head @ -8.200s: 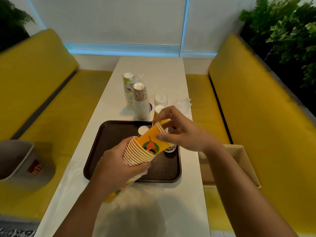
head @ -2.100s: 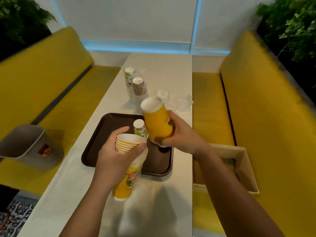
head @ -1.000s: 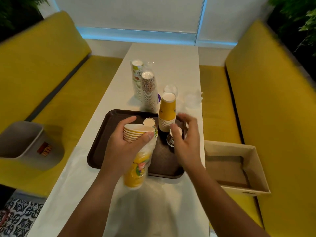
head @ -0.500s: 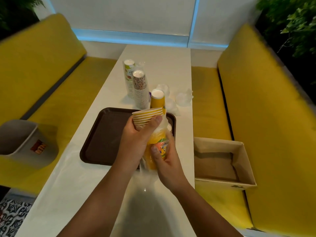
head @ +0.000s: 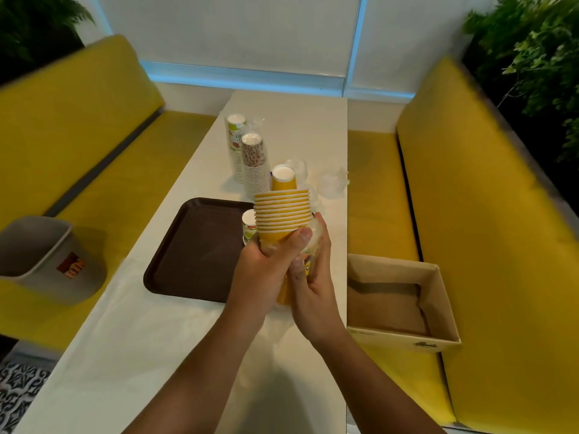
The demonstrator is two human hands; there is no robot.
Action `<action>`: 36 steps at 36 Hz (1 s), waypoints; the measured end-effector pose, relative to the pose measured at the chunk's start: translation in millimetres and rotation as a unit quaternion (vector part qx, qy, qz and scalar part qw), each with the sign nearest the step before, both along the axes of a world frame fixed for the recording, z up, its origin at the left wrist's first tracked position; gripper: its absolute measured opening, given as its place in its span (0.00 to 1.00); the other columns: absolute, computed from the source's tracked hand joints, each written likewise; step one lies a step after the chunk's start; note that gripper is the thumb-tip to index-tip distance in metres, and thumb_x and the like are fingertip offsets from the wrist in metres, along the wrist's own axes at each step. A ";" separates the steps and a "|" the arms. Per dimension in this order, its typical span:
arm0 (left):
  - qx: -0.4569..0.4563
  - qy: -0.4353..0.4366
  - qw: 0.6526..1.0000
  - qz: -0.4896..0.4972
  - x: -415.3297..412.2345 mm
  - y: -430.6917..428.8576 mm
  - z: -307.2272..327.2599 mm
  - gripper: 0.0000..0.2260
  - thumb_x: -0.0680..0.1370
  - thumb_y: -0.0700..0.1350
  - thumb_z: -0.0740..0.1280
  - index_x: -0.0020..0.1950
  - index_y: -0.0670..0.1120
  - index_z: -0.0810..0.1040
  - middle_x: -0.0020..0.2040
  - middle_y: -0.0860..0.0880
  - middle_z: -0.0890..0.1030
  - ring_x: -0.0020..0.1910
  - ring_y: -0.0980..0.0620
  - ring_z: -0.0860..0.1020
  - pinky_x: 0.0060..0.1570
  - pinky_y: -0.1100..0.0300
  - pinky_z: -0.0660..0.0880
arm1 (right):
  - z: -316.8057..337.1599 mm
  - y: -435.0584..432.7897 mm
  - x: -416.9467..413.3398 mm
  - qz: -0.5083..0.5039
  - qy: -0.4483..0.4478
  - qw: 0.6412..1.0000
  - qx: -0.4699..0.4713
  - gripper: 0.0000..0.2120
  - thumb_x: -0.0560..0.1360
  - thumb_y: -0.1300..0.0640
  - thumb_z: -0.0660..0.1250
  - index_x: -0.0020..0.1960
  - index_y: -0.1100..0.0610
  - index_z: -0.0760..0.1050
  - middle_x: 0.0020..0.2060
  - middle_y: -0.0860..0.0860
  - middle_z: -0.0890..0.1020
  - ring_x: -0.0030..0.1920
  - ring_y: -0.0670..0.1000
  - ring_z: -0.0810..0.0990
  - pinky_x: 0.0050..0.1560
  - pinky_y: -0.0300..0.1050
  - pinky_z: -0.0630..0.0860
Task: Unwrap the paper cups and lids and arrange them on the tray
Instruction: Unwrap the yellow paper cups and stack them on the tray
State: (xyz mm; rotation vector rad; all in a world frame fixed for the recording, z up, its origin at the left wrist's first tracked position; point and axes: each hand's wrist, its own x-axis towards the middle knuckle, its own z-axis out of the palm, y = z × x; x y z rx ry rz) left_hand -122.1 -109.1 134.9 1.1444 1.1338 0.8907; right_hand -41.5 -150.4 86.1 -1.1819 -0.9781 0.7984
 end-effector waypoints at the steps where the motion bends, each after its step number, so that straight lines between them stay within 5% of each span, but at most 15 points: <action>1: -0.001 0.001 1.000 -0.006 0.0 0.0 1.5 0.24 0.68 0.62 0.76 0.61 0.59 0.78 0.53 0.61 0.86 0.54 0.58 0.85 0.61 0.51 0.82 | -0.5 -1.4 0.7 -0.003 0.003 1.000 0.006 0.29 0.83 0.42 0.59 0.81 0.42 0.54 0.75 0.36 0.70 0.77 0.46 0.70 0.74 0.45 0.72; 7: 0.035 -0.022 0.998 0.048 2.6 -0.8 11.5 0.37 0.64 0.68 0.78 0.69 0.57 0.75 0.60 0.56 0.84 0.58 0.53 0.84 0.60 0.46 0.82 | -5.7 -10.4 -0.7 0.003 0.016 1.000 -0.008 0.32 0.82 0.37 0.64 0.79 0.49 0.57 0.74 0.48 0.72 0.73 0.51 0.75 0.69 0.47 0.77; 11: 0.061 -0.023 0.995 0.079 4.1 -4.3 15.1 0.32 0.67 0.67 0.78 0.67 0.56 0.77 0.58 0.55 0.85 0.56 0.54 0.85 0.59 0.46 0.82 | -8.2 -16.2 6.8 0.053 -0.012 0.998 -0.018 0.27 0.83 0.42 0.64 0.77 0.47 0.58 0.70 0.40 0.75 0.71 0.46 0.76 0.67 0.41 0.76; 13: 0.071 -0.019 0.994 0.082 2.1 -5.2 14.8 0.28 0.69 0.64 0.79 0.64 0.54 0.79 0.56 0.54 0.86 0.55 0.53 0.86 0.59 0.44 0.82 | -6.8 -16.6 17.4 0.069 -0.027 0.997 -0.012 0.23 0.83 0.44 0.63 0.75 0.46 0.60 0.69 0.44 0.75 0.70 0.48 0.77 0.67 0.45 0.78; 15: 0.082 -0.020 0.994 0.073 -0.5 -4.4 14.0 0.26 0.70 0.62 0.79 0.63 0.53 0.81 0.55 0.52 0.87 0.54 0.51 0.86 0.59 0.41 0.82 | -0.8 -13.8 28.9 0.036 -0.054 0.998 -0.005 0.27 0.81 0.35 0.63 0.74 0.45 0.62 0.70 0.51 0.72 0.68 0.50 0.77 0.67 0.54 0.78; 19: 0.094 -0.004 0.995 0.044 -2.7 -7.2 15.6 0.23 0.69 0.61 0.79 0.61 0.55 0.81 0.55 0.52 0.87 0.54 0.50 0.86 0.59 0.40 0.82 | 33.8 -1.0 49.3 -0.035 -0.094 0.994 0.049 0.25 0.81 0.41 0.60 0.74 0.50 0.65 0.70 0.49 0.68 0.64 0.36 0.74 0.60 0.34 0.76; 22: 0.095 0.007 0.995 0.014 -4.3 -10.0 17.9 0.20 0.74 0.55 0.79 0.62 0.53 0.81 0.54 0.51 0.87 0.54 0.49 0.86 0.58 0.39 0.82 | 62.5 9.2 64.6 0.016 -0.179 0.981 0.075 0.15 0.84 0.48 0.62 0.68 0.51 0.75 0.68 0.51 0.71 0.69 0.40 0.72 0.64 0.37 0.75; 26: 0.105 0.046 0.993 -0.018 -9.0 -13.0 22.5 0.19 0.74 0.53 0.78 0.63 0.54 0.80 0.52 0.53 0.86 0.52 0.52 0.85 0.55 0.49 0.83 | 79.6 21.5 73.8 0.108 -0.269 0.954 0.078 0.08 0.83 0.50 0.66 0.50 0.51 0.83 0.67 0.48 0.77 0.69 0.54 0.74 0.66 0.59 0.75; 31: 0.122 0.069 0.990 -0.026 -21.4 -16.0 25.9 0.18 0.72 0.54 0.78 0.60 0.53 0.81 0.50 0.54 0.86 0.50 0.55 0.85 0.49 0.58 0.82 | 87.9 23.2 71.8 0.167 -0.295 0.933 0.119 0.08 0.84 0.60 0.66 0.47 0.54 0.79 0.64 0.54 0.78 0.63 0.52 0.78 0.59 0.45 0.75; 36: 0.129 0.063 0.990 -0.012 -33.2 -18.5 27.6 0.22 0.70 0.58 0.77 0.62 0.55 0.80 0.51 0.58 0.86 0.50 0.59 0.85 0.44 0.67 0.80 | 77.1 28.3 57.7 0.116 -0.304 0.936 0.135 0.10 0.85 0.57 0.63 0.54 0.62 0.79 0.69 0.55 0.75 0.68 0.53 0.76 0.62 0.54 0.79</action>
